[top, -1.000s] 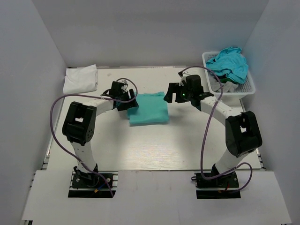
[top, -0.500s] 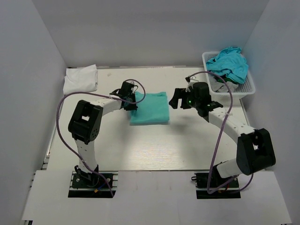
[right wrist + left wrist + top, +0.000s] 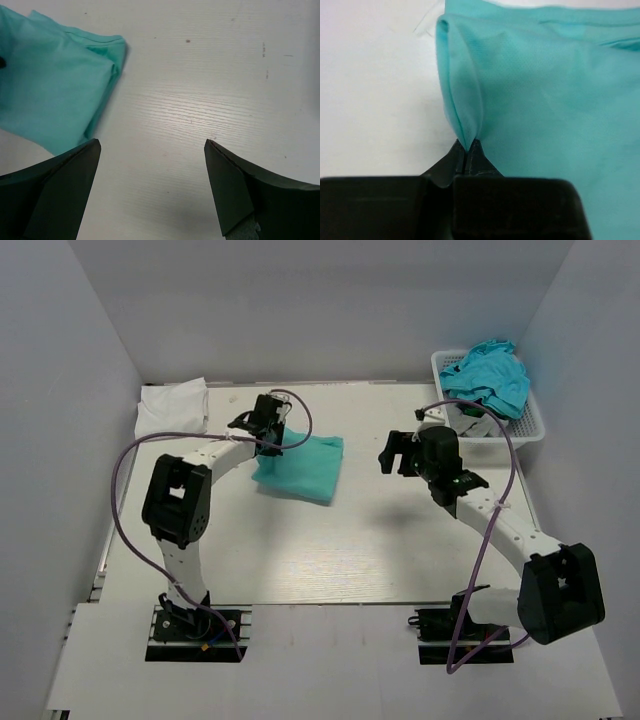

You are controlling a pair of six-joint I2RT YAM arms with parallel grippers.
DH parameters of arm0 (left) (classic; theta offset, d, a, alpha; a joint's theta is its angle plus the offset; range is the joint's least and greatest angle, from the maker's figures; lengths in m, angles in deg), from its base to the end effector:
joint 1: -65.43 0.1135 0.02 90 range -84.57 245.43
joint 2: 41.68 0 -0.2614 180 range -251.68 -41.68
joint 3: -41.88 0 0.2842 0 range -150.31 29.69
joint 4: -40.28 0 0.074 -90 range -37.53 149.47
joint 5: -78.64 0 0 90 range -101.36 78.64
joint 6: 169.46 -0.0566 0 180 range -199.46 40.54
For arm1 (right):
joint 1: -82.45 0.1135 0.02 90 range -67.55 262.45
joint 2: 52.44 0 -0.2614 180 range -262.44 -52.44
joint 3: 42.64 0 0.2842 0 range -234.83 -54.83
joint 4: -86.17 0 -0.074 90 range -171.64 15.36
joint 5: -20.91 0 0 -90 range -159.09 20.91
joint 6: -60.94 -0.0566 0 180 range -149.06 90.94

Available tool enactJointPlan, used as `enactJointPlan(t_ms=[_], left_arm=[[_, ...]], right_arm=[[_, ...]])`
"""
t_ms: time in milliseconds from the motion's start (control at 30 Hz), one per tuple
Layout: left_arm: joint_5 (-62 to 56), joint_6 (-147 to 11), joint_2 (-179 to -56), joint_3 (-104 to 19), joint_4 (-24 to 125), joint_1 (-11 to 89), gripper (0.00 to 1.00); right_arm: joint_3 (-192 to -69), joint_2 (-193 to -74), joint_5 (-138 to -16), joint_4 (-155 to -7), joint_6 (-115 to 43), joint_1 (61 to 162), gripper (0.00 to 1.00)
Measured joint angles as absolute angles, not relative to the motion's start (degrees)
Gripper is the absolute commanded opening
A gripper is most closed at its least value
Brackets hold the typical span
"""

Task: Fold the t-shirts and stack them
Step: Put the neatly folded tshirt into the corner of the board with the left arm

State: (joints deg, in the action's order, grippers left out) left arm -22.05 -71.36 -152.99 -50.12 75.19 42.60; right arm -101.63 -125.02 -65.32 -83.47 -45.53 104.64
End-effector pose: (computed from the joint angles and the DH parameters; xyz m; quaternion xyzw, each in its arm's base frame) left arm 0.4271 -0.1684 0.1579 0.0931 0.9434 0.0039 0.3184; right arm 0.3137 0.1239 0.2432 -0.0239 0.8378 0.1543 0.5231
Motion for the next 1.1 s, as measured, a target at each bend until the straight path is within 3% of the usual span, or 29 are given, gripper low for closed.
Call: enactJointPlan(t_ms=[533,1100], left_arm=[[-28.9,-92.7,-144.6,-58.0,70.0,51.9,0.0],[-27.6,-101.5,-158.8,-79.4,66.7,63.5,0.0]], right_arm=[[-101.1,-122.8,-56.1,-82.8,-43.9,104.6,0.9],[-112.0,-134.9,-57.3,-76.6,-43.5,104.6,0.9]])
